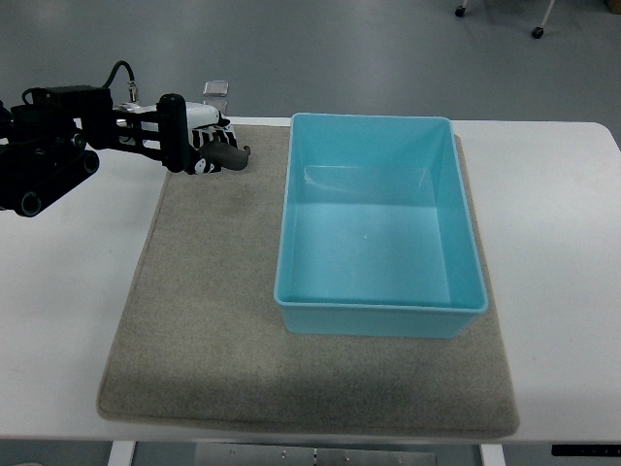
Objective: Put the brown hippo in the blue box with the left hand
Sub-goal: 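Lift the hippo and carry it over the blue box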
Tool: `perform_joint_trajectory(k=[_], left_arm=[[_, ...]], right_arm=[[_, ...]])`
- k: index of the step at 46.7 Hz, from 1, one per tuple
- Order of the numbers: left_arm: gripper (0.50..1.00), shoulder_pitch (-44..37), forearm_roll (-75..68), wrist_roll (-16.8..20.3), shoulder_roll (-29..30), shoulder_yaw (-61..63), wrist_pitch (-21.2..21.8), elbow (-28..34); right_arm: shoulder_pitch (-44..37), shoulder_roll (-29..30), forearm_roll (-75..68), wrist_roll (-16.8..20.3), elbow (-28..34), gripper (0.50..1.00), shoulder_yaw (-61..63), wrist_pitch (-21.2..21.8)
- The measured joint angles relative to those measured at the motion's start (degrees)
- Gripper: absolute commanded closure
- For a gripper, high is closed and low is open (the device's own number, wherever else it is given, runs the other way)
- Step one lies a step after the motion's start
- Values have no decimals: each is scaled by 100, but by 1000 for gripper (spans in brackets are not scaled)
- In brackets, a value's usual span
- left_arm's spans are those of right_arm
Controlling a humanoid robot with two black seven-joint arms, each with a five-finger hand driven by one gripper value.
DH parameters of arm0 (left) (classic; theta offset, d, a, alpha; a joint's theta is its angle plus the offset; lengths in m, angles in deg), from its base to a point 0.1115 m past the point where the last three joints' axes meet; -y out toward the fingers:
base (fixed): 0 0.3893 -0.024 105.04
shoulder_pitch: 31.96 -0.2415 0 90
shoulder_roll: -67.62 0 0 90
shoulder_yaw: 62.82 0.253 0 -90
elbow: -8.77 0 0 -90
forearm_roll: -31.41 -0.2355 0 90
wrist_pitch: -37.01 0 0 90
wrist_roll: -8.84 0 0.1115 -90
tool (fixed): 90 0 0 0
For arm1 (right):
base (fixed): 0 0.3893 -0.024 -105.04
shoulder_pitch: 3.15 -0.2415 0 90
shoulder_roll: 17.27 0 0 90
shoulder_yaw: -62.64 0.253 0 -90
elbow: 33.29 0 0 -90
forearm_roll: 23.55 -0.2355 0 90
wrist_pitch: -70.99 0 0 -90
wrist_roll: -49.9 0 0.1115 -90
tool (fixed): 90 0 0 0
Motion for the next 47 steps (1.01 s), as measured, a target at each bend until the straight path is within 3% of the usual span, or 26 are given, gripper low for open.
perform_joint_trajectory(k=[7, 21, 47], left_arm=[[1000, 156, 0, 0, 207, 0, -84, -280], [1000, 784, 114, 8, 391, -71, -769, -441], [1000, 1189, 105, 1, -115, -129, -757, -1594]], right_arm=[[1, 0, 0, -2, 0, 564, 0, 0], [1, 0, 0, 0, 0, 564, 0, 0], [-1, 0, 0, 4, 0, 564, 0, 0]])
